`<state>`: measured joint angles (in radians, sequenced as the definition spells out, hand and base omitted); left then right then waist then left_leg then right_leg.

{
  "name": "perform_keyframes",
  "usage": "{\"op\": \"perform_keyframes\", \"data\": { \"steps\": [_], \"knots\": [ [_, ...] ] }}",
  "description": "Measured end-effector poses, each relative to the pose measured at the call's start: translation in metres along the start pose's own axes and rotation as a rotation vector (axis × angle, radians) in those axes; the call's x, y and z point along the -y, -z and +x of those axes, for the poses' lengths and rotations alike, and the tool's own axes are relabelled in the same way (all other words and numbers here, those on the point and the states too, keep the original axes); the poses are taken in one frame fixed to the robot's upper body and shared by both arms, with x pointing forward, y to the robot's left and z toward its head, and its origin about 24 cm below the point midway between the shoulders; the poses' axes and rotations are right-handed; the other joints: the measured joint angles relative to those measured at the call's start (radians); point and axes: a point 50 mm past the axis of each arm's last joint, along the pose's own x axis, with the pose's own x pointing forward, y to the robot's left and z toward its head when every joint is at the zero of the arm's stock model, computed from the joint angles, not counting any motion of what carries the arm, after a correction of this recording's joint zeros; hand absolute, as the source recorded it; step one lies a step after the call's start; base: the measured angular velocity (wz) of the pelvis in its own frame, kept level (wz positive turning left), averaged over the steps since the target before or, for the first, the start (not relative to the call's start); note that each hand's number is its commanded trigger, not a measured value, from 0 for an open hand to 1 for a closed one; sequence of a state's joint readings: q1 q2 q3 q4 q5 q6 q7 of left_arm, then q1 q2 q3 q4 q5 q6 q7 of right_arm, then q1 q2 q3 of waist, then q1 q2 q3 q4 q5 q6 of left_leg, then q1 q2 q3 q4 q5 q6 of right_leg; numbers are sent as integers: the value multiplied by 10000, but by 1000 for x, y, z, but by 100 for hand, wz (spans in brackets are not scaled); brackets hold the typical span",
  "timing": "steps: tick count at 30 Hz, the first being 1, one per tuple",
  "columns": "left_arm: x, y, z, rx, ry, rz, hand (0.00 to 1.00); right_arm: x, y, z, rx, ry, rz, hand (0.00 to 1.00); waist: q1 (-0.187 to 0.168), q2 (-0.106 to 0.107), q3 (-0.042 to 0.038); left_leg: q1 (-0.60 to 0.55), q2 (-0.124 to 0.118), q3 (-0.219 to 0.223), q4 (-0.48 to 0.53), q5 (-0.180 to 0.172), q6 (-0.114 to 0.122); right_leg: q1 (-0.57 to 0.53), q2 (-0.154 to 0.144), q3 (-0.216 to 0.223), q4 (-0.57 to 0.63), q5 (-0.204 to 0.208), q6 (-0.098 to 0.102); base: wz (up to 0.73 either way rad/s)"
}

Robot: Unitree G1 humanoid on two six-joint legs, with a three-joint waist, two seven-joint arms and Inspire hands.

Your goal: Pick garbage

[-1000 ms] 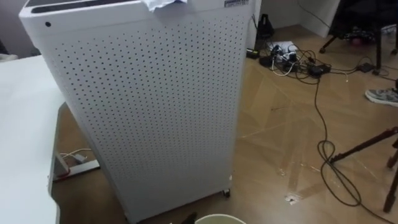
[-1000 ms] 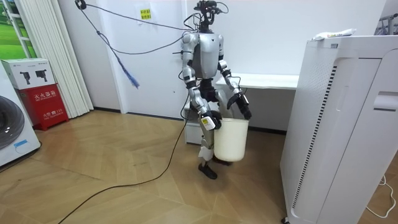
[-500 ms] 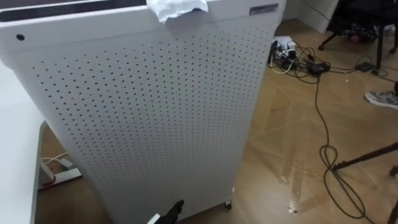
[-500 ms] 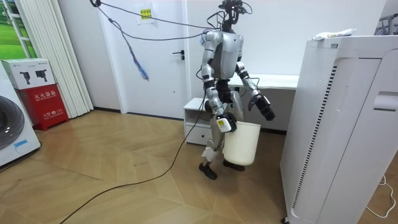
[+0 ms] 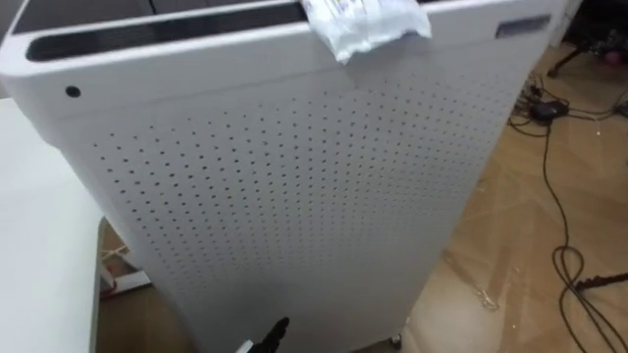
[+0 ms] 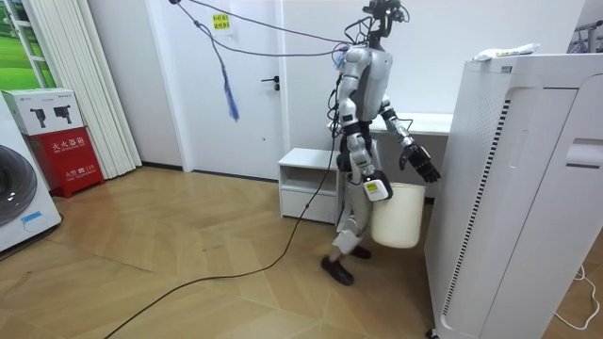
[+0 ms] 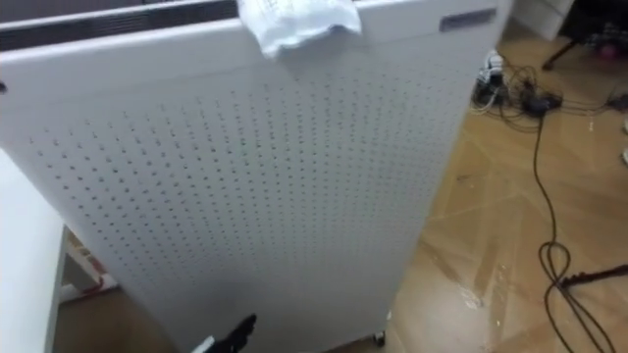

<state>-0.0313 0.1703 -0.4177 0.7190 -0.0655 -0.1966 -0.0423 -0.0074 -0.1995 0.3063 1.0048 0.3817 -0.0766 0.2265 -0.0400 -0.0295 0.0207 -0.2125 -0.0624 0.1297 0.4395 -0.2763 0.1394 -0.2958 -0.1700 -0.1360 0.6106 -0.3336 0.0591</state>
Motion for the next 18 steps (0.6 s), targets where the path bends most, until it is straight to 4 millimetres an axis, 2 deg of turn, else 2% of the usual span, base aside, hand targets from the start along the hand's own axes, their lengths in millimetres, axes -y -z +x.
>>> {"op": "perform_keyframes", "data": {
  "steps": [1, 2, 3, 5, 7, 8, 11, 13, 15, 18],
  "knots": [
    [-1, 1, -1, -28, -137, 66, 0, 0, 1, 0, -18, 75, -17, 100, -32, -24, 3, 103, -22, -107, -40, -23, -42, 44, 103, 55, -874, 439, -39, 48],
    [-3, 1, -1, -28, -301, 234, 0, 1, 2, -1, -11, 165, -6, 100, -28, -44, -1, 251, -60, -236, -118, -66, -120, 71, 218, 41, -1314, 1397, 39, 43],
    [-4, 0, -1, 4, -408, 314, 0, 2, 3, -1, -6, 213, 8, 100, -23, -16, -5, 324, -33, -310, -181, -85, -157, 170, 276, -43, -1370, 1390, 32, 27],
    [-8, -2, -3, 167, -854, 989, 0, 3, 2, -2, 106, 313, 115, 100, 73, 79, -23, 551, 161, -504, -521, -36, -331, 639, 513, -317, -1973, 1530, -122, 15],
    [-12, -1, -12, 364, -1252, 1791, 0, 4, 2, -2, 187, 316, 101, 100, 97, 59, -17, 698, 258, -585, -738, -4, -442, 851, 673, -326, -2234, 1560, -167, 11],
    [-14, -8, -16, 761, -1527, 2258, 0, 4, 2, -2, 208, 334, 136, 100, 133, 56, -17, 763, 307, -643, -803, 3, -491, 954, 747, -347, -2364, 1573, -189, 9],
    [-27, -27, -23, 1651, -2504, 3149, 0, 7, 4, -4, 217, 432, 179, 100, 191, 58, -17, 881, 349, -794, -951, 53, -580, 1192, 873, -345, -2722, 1601, -234, 13],
    [-28, -40, -28, 2305, -2721, 3661, 0, 7, 7, -5, 181, 460, 249, 100, 205, 69, -12, 964, 357, -861, -997, 70, -600, 1360, 914, -340, -2898, 1620, -239, 12],
    [-26, -37, -31, 2324, -2804, 4077, 0, 7, 10, -6, 94, 461, 295, 100, 234, 81, -5, 1237, 371, -933, -1116, 72, -602, 1652, 962, -310, -3082, 1634, -229, 5],
    [-27, -46, -33, 2775, -2972, 5127, 0, 10, 11, -6, 166, 574, 230, 100, 308, 53, 15, 1298, 391, -1002, -1128, 82, -619, 1796, 1012, -311, -3217, 1698, -228, 5]
  ]
}}
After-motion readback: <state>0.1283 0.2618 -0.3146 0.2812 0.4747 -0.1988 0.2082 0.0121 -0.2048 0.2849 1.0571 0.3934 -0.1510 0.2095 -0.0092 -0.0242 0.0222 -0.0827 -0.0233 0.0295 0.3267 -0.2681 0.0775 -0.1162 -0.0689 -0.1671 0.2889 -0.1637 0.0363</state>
